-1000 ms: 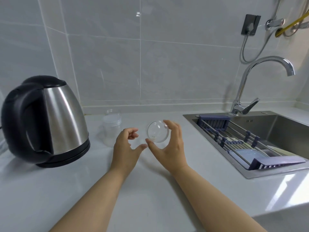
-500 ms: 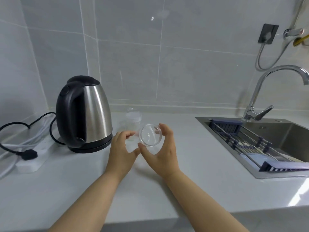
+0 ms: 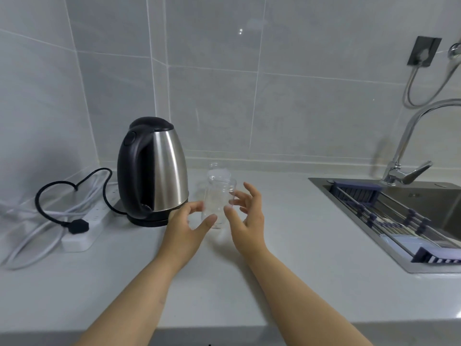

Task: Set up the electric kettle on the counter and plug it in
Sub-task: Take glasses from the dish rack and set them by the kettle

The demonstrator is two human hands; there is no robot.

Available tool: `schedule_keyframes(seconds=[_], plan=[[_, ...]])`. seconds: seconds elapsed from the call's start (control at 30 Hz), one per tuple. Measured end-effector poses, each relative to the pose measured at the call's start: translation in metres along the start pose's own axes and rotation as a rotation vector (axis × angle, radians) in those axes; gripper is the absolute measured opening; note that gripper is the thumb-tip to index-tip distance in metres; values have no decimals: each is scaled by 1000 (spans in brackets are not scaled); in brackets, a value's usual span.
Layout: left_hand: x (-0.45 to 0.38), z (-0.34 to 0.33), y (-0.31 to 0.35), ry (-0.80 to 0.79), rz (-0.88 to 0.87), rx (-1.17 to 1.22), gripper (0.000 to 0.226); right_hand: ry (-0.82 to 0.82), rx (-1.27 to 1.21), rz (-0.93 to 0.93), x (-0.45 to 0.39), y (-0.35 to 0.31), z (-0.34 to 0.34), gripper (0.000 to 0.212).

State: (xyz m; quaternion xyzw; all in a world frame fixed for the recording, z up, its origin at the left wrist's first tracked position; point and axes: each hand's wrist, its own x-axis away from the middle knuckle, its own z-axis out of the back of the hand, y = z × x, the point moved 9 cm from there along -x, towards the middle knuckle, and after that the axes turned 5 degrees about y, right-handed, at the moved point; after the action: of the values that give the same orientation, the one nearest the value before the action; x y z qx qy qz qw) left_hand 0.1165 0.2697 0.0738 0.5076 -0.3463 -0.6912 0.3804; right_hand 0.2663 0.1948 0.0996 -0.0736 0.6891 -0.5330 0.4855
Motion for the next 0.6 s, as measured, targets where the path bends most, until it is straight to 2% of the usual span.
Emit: schedule_keyframes(seconds=[0.33, 0.6], plan=[[-20, -18, -26, -66, 74, -51, 39, 9, 34, -70, -19, 20, -3, 50], [-34, -29, -33, -118, 31, -167, 42, 1, 55, -104, -28, 32, -5, 52]])
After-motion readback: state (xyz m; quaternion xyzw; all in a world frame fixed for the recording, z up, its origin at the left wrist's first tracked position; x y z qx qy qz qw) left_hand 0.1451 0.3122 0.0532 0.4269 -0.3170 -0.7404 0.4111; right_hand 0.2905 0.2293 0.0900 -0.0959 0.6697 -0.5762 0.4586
